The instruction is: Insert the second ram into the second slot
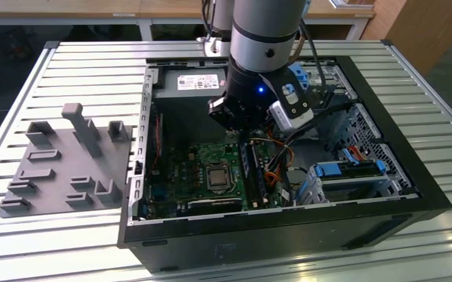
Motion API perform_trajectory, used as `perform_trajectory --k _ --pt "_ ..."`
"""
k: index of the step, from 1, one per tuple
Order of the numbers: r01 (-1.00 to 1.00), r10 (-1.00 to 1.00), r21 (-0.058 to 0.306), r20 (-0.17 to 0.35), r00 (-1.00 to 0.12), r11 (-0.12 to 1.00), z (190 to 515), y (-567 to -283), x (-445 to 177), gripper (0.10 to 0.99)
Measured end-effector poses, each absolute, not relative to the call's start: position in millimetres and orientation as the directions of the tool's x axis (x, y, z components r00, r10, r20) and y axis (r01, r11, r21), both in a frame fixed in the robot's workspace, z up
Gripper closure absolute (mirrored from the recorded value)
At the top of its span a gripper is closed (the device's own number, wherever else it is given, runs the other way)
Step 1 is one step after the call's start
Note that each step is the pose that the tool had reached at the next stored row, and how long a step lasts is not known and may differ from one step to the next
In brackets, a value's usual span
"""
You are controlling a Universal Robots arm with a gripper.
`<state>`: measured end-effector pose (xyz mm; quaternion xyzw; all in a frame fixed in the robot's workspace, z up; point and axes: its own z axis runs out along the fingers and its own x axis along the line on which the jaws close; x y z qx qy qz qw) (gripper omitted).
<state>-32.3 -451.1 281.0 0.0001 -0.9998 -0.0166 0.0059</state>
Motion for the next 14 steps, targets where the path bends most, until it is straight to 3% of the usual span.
perform_trajectory --k 14 --pt "0.01 0.01 0.034 0.013 -1.0 0.999 274.4 -463.0 -30.3 0.953"
